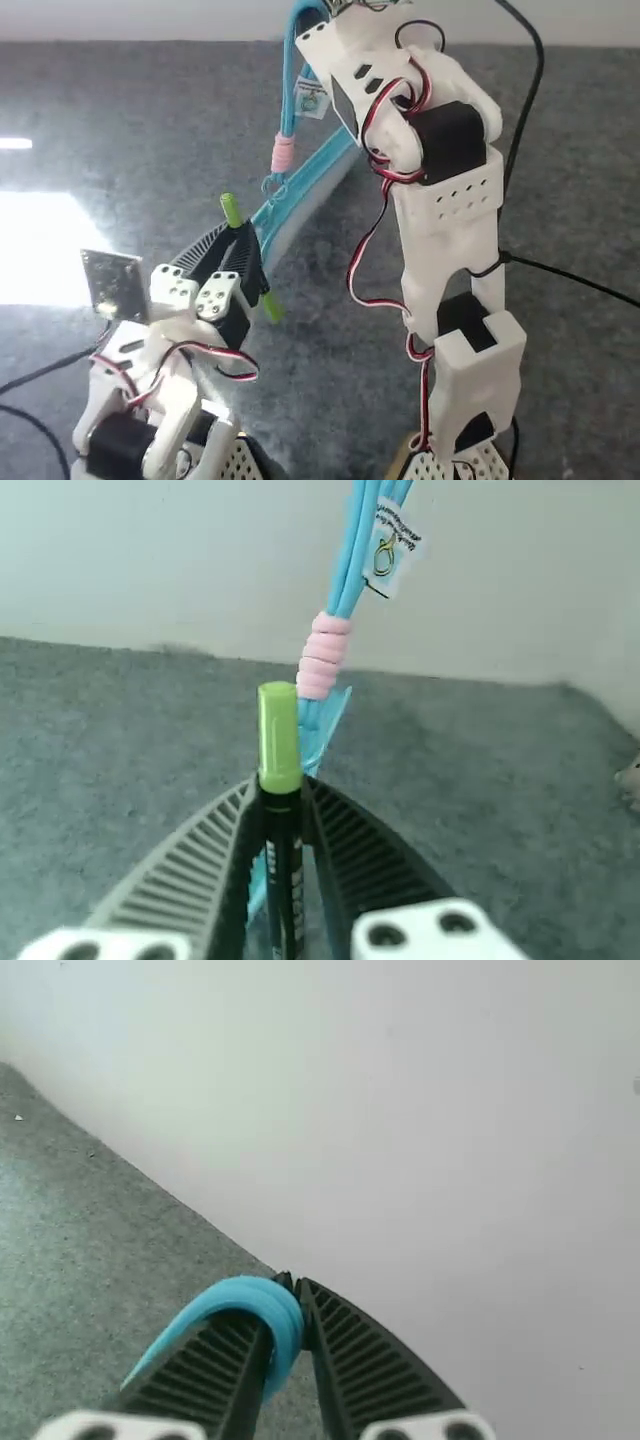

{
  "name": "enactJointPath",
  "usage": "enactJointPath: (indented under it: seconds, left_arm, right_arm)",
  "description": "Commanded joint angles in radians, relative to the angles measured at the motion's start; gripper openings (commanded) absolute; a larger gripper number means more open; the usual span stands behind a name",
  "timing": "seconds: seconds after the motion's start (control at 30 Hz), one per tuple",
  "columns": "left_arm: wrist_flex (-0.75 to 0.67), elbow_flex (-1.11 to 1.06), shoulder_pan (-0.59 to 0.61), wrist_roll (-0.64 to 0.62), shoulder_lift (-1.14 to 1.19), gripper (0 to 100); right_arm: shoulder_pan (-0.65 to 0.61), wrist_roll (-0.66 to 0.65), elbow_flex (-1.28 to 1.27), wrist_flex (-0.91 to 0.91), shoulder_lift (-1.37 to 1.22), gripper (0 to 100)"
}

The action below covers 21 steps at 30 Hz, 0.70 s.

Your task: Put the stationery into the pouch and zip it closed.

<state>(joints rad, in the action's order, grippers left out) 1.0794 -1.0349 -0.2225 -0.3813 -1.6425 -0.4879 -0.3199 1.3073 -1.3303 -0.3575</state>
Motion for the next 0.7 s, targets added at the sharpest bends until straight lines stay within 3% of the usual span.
enactJointPath:
  seconds: [0.0, 0.1, 0.27, 0.47, 0.67]
  left_arm:
    - [-0.083, -0.013, -0.008, -0.026, -0.087, 1]
    - [-0.158, -0.119, -0.008, 0.038, -0.180, 1]
    - [-0.028, -0.134, -0.006, 0.144, -0.173, 1]
    - [-0.222, -0.194, 0.063, 0.144, -0.181, 1]
    - [-0.094, -0.206, 0.068, 0.196, -0.181, 1]
  right_arm:
    - [0.016, 0.044, 0.017, -0.015, 0.062, 0.7]
    - [0.021, 0.043, 0.015, -0.038, 0.062, 0.7]
    - [0.082, 0.049, 0.009, -0.070, 0.053, 0.7]
    - [0.093, 0.051, 0.008, -0.194, 0.051, 0.7]
    - [0.087, 0.046, 0.008, -0.302, 0.010, 0.7]
